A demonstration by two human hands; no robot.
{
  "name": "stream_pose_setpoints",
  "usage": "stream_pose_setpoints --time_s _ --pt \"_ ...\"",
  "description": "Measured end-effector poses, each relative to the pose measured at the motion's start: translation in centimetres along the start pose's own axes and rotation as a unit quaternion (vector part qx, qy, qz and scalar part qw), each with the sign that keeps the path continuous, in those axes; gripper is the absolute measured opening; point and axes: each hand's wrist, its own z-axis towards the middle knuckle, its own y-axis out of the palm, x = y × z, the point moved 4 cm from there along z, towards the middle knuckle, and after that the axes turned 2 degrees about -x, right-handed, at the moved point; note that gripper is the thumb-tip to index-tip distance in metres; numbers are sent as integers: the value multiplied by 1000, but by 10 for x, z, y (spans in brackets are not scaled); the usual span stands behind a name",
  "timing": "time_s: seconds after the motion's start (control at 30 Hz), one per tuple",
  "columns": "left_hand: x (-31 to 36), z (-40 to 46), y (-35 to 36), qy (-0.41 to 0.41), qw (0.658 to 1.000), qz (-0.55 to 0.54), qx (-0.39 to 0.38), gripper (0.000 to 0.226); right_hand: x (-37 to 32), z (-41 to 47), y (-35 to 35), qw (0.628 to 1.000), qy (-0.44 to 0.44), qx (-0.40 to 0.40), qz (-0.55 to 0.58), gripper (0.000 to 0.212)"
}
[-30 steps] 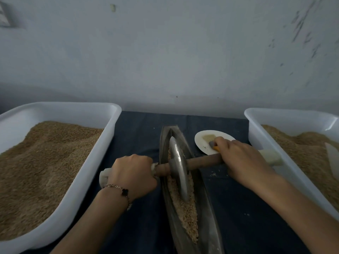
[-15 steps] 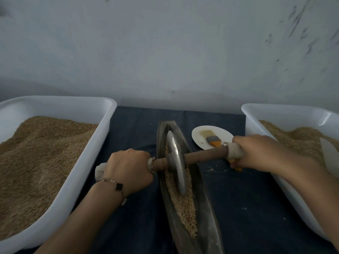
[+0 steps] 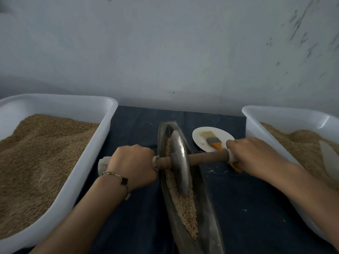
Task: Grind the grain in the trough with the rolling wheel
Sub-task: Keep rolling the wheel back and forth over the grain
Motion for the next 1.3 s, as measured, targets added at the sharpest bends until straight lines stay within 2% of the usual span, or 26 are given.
stream_pose_setpoints --time_s 0.1,0.2,0.3,0.43,0.5,0.57,0.63,0.67,0.7,0.77,0.83,0.9,1.0,1.07,1.17,1.23,1.3 --pt "2 2 -4 15 1000 18 6 18 -2 -1 2 997 -18 -68 39 28" --pt "4 2 -6 25 999 24 2 16 -29 10 -2 984 -64 -106 125 16" --pt "9 1 -9 27 999 25 13 18 -59 27 -7 969 -113 -145 163 19" --pt "10 1 -11 34 998 27 34 20 -55 24 -4 966 -76 -143 202 20" --pt "7 -1 -12 23 999 12 48 20 -52 14 -4 975 -44 -84 203 25" --pt "5 -10 -13 12 997 -16 77 19 -52 2 -7 986 -9 14 166 38" --pt "3 -24 -9 5 989 -29 143 41 -50 -12 -7 987 7 144 77 51" --pt "2 -32 -5 -5 980 -28 196 49 -50 -20 -6 974 6 221 51 52" --pt "4 -41 -1 -19 966 -13 256 45 -51 -28 -3 956 -3 291 35 48" --pt "13 -58 7 -42 938 26 344 22 -54 -34 7 935 -30 352 23 39" --pt "15 -59 11 -24 918 21 395 12 -51 -27 16 941 -38 335 45 36" --pt "14 -45 9 7 917 21 398 12 -45 -11 23 957 -6 277 89 35" --pt "7 -4 -8 -6 953 20 304 20 -31 22 26 983 79 97 138 23" --pt "-2 24 -14 -51 981 32 185 17 -24 46 22 987 74 27 139 12" --pt "-20 49 -8 -114 990 2 88 17 -19 80 3 985 39 -71 155 7" --pt "-24 51 -4 -151 984 -57 71 20 -18 92 -9 979 40 -124 160 13" --pt "-21 45 -2 -165 980 -73 86 20 -19 92 -14 982 44 -110 146 12"
